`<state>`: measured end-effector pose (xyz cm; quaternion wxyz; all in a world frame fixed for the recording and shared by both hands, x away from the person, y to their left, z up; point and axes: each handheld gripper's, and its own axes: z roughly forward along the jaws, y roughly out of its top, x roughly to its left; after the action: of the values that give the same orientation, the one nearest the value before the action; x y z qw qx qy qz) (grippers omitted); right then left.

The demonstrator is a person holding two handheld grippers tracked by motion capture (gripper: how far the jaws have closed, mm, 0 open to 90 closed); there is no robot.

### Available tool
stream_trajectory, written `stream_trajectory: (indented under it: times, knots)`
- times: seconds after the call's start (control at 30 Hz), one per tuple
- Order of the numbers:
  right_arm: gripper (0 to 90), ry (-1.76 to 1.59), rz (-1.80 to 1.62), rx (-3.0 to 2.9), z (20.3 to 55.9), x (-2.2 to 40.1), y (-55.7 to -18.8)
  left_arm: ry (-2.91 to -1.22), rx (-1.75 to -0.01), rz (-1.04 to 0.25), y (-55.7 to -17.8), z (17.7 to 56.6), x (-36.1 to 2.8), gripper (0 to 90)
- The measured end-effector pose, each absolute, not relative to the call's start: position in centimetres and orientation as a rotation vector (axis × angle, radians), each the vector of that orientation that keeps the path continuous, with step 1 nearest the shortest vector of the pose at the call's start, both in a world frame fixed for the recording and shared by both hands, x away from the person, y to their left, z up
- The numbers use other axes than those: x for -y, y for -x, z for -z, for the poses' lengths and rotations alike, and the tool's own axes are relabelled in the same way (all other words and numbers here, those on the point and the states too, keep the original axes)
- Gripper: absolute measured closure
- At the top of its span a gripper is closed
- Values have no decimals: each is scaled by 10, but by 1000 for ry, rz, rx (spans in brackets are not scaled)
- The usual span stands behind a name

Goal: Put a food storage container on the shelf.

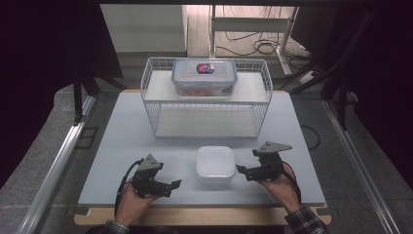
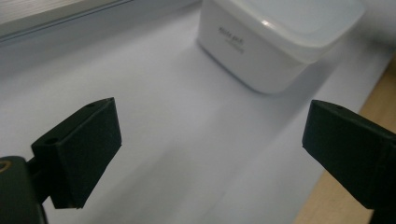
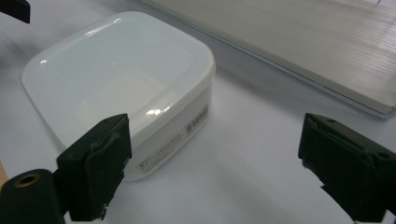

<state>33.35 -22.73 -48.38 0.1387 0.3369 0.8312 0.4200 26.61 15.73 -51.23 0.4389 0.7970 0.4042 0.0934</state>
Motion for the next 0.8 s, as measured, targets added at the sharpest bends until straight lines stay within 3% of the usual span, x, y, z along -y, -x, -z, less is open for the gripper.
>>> stream_trajectory:
  times: [0.13,0.37,0.63,0.8]
  knots:
    - [46,-960,-1211,-2414,482,222,-332,-2014,-958,-235,-270,506,-150,41]
    - [6,-981,-1224,-2460,476,213,-328,-2006,-931,-218,-286,494,-135,139]
    - [160,-1006,-1261,-2469,471,205,-332,-2007,-899,-174,-310,489,-115,164]
    - [184,-1015,-1247,-2513,475,197,-339,-2040,-874,-149,-322,491,-96,148]
